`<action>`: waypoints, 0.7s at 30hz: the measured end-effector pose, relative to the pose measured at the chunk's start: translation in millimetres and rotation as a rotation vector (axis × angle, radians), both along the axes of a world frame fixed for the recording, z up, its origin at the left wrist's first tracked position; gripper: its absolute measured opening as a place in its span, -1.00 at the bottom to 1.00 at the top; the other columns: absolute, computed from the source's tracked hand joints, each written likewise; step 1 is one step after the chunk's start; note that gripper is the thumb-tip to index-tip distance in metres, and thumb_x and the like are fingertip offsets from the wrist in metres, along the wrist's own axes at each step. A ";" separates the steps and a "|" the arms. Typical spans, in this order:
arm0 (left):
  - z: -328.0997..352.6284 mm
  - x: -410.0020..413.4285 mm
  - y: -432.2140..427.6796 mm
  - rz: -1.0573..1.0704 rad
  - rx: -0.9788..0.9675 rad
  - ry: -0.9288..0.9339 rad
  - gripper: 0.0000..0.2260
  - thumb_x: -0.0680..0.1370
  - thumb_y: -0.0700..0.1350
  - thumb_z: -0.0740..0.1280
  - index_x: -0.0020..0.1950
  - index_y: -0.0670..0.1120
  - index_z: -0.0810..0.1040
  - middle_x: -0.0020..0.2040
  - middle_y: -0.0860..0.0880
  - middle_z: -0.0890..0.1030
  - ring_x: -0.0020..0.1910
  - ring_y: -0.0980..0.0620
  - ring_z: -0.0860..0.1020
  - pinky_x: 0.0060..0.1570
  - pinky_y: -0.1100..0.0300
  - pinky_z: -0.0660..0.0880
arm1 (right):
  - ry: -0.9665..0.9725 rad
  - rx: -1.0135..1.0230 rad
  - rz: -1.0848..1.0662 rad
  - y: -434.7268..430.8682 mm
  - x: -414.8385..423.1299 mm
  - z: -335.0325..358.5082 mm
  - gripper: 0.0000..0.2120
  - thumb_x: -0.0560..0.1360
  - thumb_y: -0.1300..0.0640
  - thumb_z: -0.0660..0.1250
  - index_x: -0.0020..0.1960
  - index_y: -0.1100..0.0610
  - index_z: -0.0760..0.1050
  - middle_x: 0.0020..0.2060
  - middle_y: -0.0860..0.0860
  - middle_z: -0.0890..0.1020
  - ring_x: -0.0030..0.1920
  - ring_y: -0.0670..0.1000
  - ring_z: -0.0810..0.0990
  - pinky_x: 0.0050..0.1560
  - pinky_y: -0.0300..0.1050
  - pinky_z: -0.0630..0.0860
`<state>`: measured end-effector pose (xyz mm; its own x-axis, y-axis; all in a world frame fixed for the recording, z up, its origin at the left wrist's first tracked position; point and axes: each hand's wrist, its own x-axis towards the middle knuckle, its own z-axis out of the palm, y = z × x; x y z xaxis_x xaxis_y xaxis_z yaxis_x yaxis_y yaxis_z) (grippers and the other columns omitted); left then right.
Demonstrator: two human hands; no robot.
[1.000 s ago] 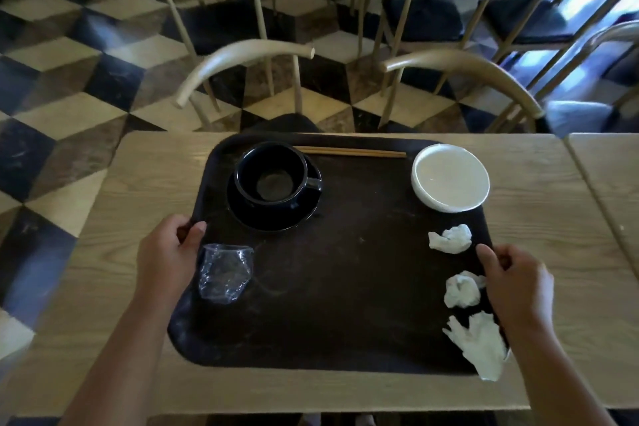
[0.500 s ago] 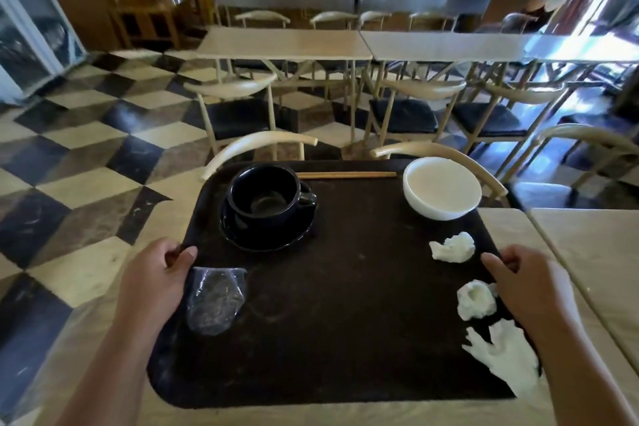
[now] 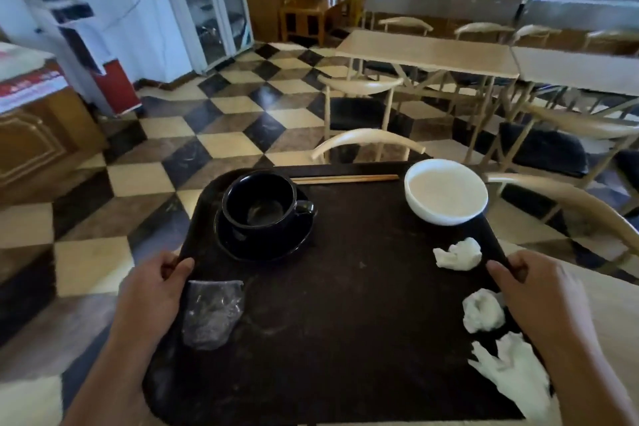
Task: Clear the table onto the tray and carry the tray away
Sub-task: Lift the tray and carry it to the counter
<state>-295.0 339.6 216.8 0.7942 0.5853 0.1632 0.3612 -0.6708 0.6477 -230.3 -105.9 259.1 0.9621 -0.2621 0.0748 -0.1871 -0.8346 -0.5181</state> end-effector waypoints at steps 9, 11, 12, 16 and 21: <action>20.8 -162.0 26.7 0.440 0.060 0.071 -0.87 0.54 -0.09 0.37 -0.15 -0.13 0.54 -0.32 0.00 0.51 -0.30 -0.04 0.44 -0.28 0.06 0.28 | 0.075 0.085 0.389 91.0 12.0 -13.4 -0.75 0.55 0.00 0.35 -0.27 0.08 0.52 -0.40 0.06 0.59 -0.38 0.07 0.55 -0.44 -0.11 0.41; 20.9 -194.9 37.0 0.530 0.052 0.069 -0.85 0.54 -0.10 0.38 -0.15 -0.17 0.56 -0.31 -0.04 0.54 -0.30 -0.04 0.46 -0.31 0.06 0.27 | 0.094 0.101 0.476 119.9 8.7 -15.2 -0.77 0.55 0.03 0.35 -0.25 0.09 0.52 -0.39 0.06 0.59 -0.36 0.06 0.55 -0.42 -0.12 0.38; 20.7 -210.2 41.7 0.574 0.045 0.070 -0.85 0.54 -0.10 0.38 -0.14 -0.17 0.56 -0.29 -0.06 0.56 -0.28 -0.06 0.48 -0.29 0.06 0.29 | 0.102 0.104 0.510 134.8 7.4 -16.0 -0.77 0.54 0.04 0.36 -0.26 0.09 0.52 -0.39 0.06 0.58 -0.36 0.06 0.54 -0.42 -0.12 0.38; 18.5 -268.1 63.6 0.741 0.031 0.104 -0.83 0.55 -0.05 0.35 -0.05 -0.15 0.56 -0.15 -0.13 0.60 -0.14 -0.17 0.53 -0.18 0.01 0.37 | 0.112 0.073 0.646 203.6 2.3 -19.9 -0.75 0.54 0.02 0.36 -0.29 0.06 0.48 -0.42 0.06 0.57 -0.38 0.09 0.54 -0.40 -0.09 0.41; 15.7 -330.5 102.8 0.880 -0.056 0.063 -0.85 0.56 -0.03 0.33 -0.15 -0.08 0.55 -0.26 -0.04 0.58 -0.24 -0.07 0.53 -0.26 0.02 0.41 | 0.104 0.038 0.814 312.7 -8.4 -19.6 -0.77 0.54 0.02 0.35 -0.27 0.04 0.49 -0.39 0.05 0.57 -0.35 0.05 0.52 -0.37 -0.11 0.35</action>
